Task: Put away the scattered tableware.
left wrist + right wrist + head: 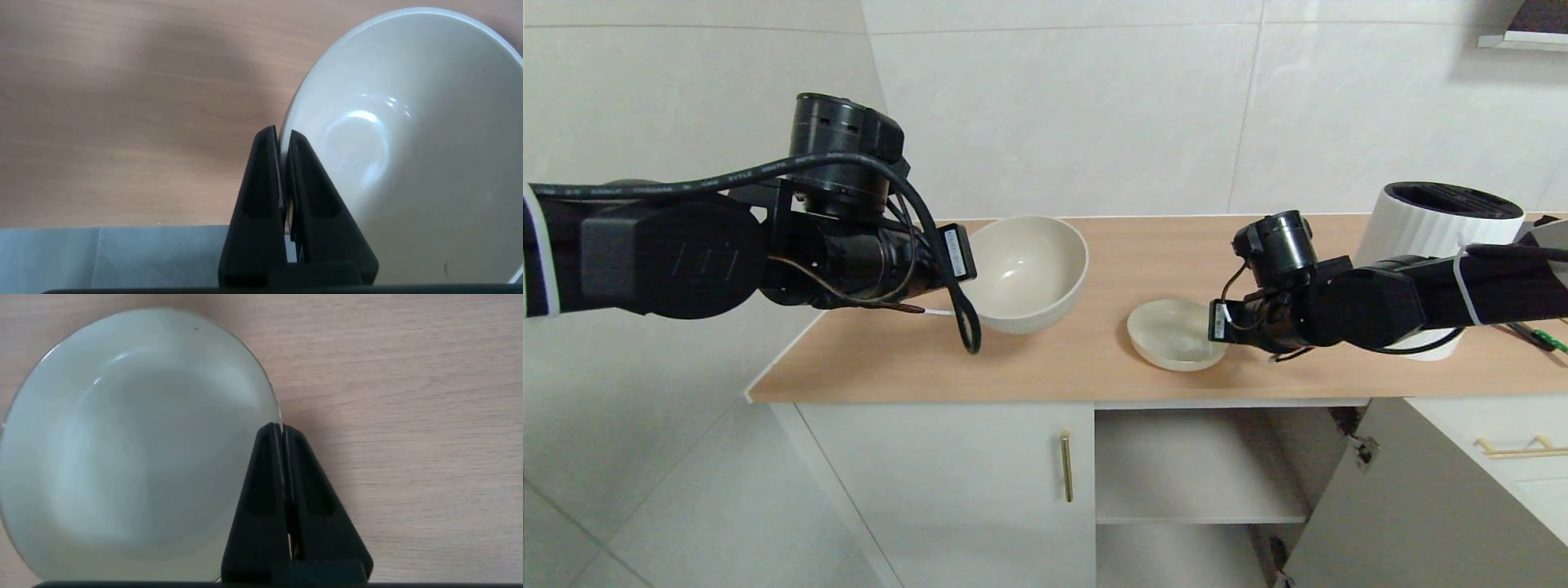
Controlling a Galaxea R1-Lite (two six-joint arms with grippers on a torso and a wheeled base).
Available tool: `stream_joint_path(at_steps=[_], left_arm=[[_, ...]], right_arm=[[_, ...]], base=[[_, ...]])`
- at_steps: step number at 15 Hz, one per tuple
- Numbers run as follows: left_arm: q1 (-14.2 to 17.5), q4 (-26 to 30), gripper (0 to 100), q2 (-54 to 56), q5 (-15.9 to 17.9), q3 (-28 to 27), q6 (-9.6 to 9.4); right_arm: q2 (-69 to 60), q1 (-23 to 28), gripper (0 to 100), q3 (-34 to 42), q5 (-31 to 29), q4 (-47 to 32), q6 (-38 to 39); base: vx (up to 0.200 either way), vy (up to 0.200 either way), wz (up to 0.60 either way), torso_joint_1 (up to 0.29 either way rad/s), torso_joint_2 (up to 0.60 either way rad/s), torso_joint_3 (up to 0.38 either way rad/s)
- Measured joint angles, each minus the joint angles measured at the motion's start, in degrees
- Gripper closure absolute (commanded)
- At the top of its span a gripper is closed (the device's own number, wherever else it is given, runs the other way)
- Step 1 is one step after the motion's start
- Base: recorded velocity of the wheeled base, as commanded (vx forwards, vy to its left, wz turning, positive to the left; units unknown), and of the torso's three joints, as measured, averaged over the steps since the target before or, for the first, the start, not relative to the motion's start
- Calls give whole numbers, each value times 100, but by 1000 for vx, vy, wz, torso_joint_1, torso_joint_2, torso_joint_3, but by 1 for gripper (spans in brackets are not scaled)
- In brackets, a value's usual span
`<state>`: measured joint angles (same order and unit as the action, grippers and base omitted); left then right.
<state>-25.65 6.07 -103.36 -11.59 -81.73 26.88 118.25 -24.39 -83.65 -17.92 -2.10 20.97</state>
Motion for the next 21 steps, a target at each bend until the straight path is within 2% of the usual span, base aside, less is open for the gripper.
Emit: stream_joint_path(at_steps=[5, 9, 12, 15, 19, 21], left_arm=[[-1, -2, 100, 74, 7, 66, -9], [-87, -17, 100, 343, 2, 323, -22], [-202, -17, 100, 725, 24, 830, -11], [-221, -16, 100, 1130, 385, 1390, 0], [-210, -22, 100, 1676, 473, 2428, -20], [-246, -57, 100, 1872, 479, 3021, -129]], right_arm=[[-172, -16, 100, 33, 9, -6, 130], [-959, -234, 100, 407, 29, 13, 166], [-1569, -402, 100, 747, -9, 40, 618], [-2096, -441, 100, 1165, -290, 38, 722], [-2898, -525, 100, 2310, -438, 33, 713], [-3200, -713, 100, 2905, -460, 32, 717]], base=[[0, 0, 0, 0, 0, 0], [0, 0, 0, 0, 0, 0], [0, 0, 0, 0, 0, 0], [0, 0, 0, 0, 0, 0], [0, 0, 0, 0, 0, 0], [0, 0, 0, 0, 0, 0]])
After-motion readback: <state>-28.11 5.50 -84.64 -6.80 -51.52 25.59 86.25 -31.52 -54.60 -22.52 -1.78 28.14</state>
